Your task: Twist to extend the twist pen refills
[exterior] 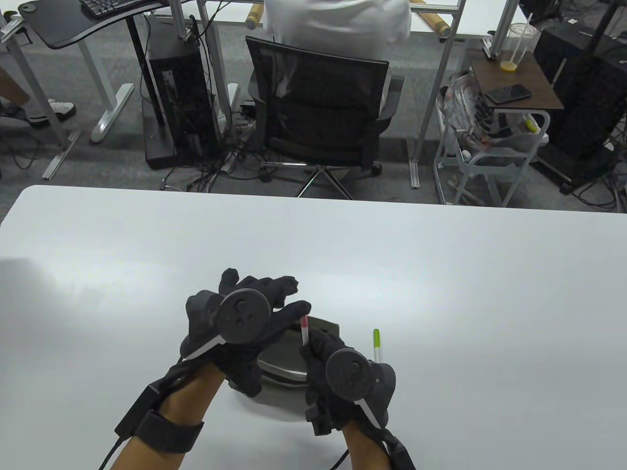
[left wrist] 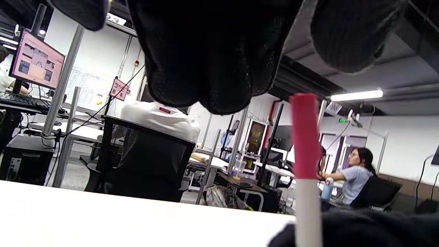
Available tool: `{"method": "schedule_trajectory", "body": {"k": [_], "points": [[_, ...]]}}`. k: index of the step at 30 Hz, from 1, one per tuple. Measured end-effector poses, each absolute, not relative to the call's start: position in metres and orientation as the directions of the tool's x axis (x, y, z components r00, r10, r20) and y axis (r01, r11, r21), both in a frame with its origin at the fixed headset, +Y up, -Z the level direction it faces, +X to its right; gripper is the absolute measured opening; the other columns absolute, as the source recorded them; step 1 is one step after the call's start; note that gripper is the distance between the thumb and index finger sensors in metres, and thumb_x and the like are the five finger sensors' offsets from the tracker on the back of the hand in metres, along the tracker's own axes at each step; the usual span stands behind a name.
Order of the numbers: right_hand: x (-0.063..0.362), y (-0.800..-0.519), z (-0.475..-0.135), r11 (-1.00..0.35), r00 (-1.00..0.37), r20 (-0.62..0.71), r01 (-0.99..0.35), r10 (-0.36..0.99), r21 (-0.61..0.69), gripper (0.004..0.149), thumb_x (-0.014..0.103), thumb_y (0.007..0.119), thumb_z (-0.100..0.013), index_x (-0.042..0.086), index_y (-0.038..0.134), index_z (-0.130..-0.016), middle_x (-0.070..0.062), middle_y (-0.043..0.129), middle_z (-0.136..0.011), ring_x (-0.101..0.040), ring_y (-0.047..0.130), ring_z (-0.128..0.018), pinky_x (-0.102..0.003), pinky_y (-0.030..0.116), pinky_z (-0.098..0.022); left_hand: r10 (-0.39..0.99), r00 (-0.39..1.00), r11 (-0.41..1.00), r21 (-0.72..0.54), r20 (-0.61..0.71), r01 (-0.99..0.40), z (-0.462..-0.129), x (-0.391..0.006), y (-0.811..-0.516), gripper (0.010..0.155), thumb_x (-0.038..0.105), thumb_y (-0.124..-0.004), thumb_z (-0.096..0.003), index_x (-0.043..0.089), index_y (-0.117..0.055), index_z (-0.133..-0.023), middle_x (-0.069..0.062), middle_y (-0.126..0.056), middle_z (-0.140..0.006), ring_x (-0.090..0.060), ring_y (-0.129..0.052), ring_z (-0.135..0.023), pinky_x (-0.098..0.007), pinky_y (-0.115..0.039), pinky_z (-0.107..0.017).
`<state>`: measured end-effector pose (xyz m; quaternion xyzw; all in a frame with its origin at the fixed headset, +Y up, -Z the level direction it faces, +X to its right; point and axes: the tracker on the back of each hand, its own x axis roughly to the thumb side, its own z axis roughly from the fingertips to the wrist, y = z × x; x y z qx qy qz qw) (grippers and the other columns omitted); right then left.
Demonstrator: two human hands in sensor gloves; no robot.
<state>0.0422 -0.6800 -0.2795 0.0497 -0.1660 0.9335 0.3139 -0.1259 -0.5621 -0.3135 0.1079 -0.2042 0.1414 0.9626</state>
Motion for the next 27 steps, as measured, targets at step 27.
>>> {"method": "schedule_trajectory", "body": {"k": [27], "points": [[0.037, -0.681, -0.275, -0.768, -0.829, 0.21, -0.559, 0.518, -0.313, 0.045, 0.033, 0.078, -0.035, 0.019, 0.087, -0.077, -0.007, 0.097, -0.063, -0.011, 0.099, -0.027, -0.025, 0.085, -0.016, 0.082, 0.866, 0.945, 0.237, 0.493, -0.224, -0.308, -0.11, -0.565, 0.042, 0.035, -0.092, -0.047, 0.016, -0.093, -0.085, -0.006, -0.107, -0.069, -0.03, -0.104, -0.067, -0.073, -0.056, -0.069]]}}
